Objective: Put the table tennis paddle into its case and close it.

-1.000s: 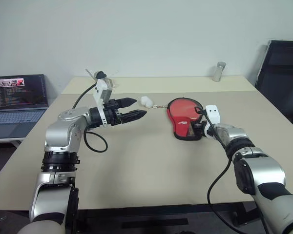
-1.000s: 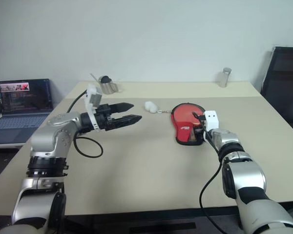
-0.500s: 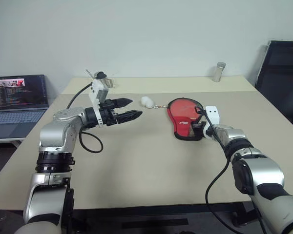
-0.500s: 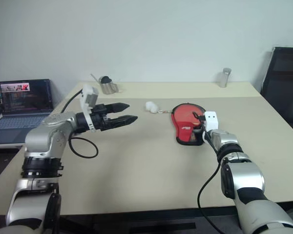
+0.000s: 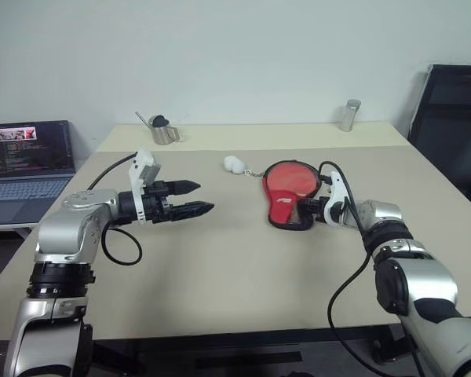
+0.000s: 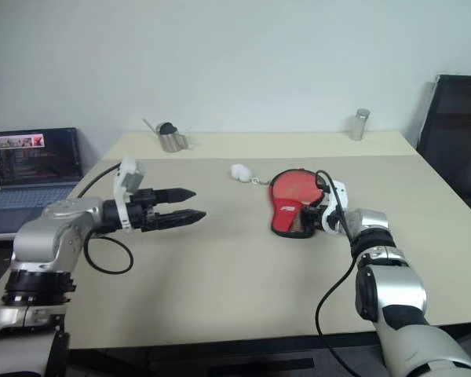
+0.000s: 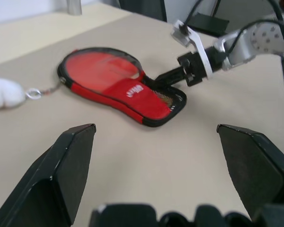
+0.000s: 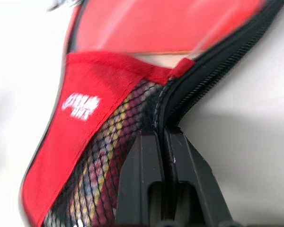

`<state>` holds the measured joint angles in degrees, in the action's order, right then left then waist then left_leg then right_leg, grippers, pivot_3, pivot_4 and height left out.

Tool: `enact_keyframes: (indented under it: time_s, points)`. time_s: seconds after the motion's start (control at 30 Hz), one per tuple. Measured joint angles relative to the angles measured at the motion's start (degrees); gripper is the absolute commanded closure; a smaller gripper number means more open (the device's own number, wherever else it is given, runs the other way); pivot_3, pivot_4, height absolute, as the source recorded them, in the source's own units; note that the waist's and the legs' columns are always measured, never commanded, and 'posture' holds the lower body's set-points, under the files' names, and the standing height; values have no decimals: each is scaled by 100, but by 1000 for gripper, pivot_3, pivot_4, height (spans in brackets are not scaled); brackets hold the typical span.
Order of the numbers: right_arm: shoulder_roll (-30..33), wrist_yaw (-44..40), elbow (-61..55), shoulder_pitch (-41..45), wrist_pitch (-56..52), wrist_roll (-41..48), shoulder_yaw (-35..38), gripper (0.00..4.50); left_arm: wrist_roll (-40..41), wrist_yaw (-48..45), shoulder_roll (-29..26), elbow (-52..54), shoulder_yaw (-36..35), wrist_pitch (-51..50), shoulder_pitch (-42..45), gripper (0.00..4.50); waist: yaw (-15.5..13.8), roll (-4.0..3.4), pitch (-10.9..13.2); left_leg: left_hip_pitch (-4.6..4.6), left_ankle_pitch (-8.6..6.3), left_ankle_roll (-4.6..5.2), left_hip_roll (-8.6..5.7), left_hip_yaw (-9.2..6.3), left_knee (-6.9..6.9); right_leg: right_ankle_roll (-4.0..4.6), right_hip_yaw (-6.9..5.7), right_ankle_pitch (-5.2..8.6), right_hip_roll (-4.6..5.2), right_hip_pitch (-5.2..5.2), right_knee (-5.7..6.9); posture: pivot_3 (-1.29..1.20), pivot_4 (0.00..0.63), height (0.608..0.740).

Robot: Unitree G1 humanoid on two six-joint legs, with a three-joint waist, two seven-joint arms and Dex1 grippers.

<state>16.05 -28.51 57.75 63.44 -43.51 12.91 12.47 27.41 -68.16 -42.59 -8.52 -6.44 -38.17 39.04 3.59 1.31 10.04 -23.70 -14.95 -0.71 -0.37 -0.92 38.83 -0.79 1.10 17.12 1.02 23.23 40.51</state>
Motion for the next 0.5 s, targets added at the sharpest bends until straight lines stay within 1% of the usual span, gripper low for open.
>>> enact_keyframes:
  time_s: [0.13,0.23,0.37,0.5]
  points:
    - [-181,-12,-1710,-684,-1201,367,-82,4481,92,0,7,160,45,-62,-52,0,-30,0,0,-5,0,1,0,-5,1,0,-4,0,0,2,-1,0,150,740]
    - [-239,76,-2659,-1053,-1855,560,-78,4481,147,-1,6,205,64,-132,-78,0,-32,0,0,-5,-1,1,-1,-5,1,0,-3,0,0,2,-2,0,150,740]
    - [-242,209,-3643,-1488,-2467,763,-68,4481,171,-3,6,234,112,-151,-128,0,-44,0,0,-6,-1,2,-1,-7,0,0,-5,0,0,3,-5,0,150,740]
    - [-227,356,-4201,-1785,-2846,890,4,4481,187,-17,-13,316,124,-185,-158,0,-46,0,0,-7,-1,2,-2,-6,0,0,-4,0,0,3,-7,0,150,740]
